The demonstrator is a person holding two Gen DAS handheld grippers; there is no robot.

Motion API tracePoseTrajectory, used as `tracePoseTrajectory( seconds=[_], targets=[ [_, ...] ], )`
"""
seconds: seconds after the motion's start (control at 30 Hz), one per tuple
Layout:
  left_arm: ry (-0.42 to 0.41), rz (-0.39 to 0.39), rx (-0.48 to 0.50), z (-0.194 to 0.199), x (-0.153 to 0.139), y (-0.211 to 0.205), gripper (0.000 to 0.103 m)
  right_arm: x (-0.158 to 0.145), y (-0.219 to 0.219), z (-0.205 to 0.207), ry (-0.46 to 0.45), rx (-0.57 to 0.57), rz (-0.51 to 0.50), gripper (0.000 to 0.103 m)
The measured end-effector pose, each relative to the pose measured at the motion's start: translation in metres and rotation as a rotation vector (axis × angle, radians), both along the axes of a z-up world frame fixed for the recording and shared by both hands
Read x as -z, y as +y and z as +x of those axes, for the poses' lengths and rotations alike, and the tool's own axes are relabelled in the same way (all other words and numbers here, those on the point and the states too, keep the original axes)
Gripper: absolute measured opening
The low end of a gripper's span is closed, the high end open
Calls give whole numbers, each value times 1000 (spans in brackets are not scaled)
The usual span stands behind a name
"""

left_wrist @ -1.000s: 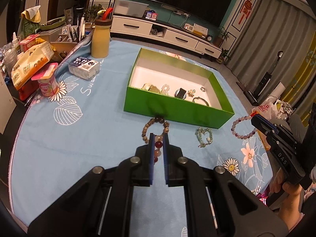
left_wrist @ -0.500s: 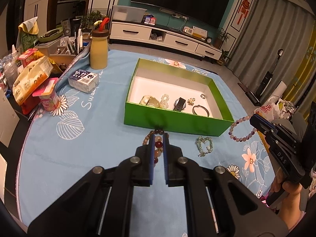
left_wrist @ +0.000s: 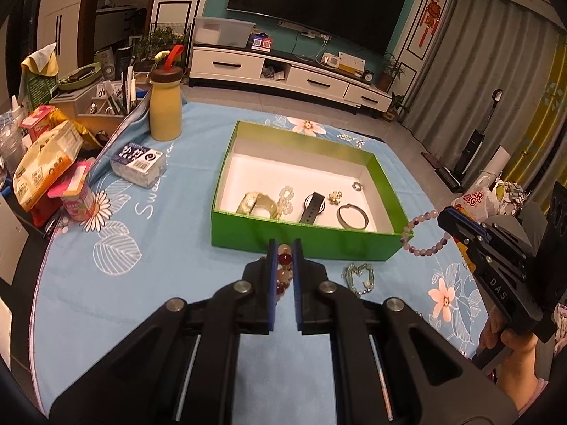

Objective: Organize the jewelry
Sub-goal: 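Carry both bead bracelets over the green box with both tools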

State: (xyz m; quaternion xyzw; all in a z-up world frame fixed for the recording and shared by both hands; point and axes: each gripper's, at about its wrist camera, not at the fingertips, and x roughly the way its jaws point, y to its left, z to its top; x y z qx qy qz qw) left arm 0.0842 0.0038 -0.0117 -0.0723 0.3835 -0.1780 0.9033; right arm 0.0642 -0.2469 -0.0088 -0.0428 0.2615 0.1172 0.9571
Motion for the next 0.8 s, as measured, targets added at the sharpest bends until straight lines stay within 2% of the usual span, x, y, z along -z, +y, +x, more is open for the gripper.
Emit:
tracePoseTrajectory(
  seconds=[0.23, 0.57, 0.8],
  targets=[
    [-23, -9, 10, 20, -11, -4, 7, -3, 1, 7, -3, -1, -1, 7],
    [-50, -3, 40, 58, -23, -21, 7, -8, -2, 42, 21, -10, 26, 7],
    [2, -22, 66, 104, -16, -36, 7, -3, -5, 79, 66, -4, 65, 7]
  ],
)
